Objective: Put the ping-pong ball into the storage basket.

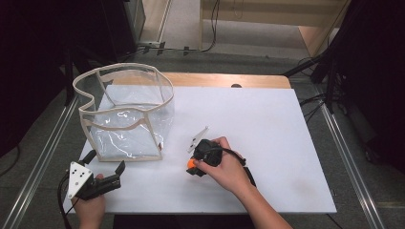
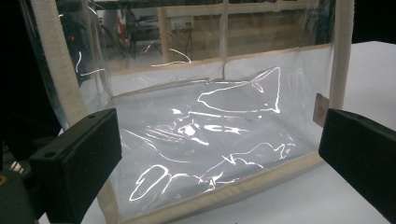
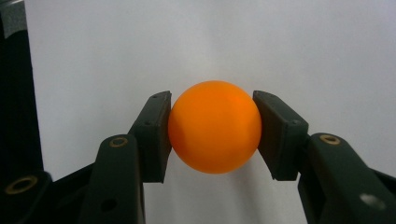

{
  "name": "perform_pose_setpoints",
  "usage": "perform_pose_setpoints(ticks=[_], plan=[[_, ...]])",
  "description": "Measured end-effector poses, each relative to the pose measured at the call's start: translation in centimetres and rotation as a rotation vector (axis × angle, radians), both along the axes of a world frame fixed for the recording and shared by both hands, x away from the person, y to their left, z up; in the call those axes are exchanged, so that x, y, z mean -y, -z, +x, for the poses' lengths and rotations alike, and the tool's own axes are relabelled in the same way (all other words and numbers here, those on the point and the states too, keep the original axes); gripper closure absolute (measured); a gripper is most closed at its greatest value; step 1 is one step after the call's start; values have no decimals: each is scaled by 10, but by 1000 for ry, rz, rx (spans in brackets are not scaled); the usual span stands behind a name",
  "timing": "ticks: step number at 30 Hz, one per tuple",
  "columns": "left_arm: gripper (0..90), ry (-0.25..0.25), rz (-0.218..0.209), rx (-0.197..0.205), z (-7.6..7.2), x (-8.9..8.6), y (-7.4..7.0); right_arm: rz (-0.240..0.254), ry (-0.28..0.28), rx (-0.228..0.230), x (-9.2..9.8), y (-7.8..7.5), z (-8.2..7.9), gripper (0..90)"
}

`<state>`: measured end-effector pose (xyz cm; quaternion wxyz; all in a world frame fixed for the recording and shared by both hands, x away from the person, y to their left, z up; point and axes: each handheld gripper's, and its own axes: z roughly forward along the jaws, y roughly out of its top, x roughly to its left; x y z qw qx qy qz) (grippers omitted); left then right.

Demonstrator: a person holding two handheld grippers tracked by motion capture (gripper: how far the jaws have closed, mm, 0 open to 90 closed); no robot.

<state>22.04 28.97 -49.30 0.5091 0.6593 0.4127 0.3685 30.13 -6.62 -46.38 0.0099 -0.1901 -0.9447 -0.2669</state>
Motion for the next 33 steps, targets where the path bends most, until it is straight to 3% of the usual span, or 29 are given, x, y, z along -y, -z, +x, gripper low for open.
perform_pose_setpoints(ticks=[33], plan=[[0,0,0,0,0,0,0,1,-42,11,-2,-28,9,476]])
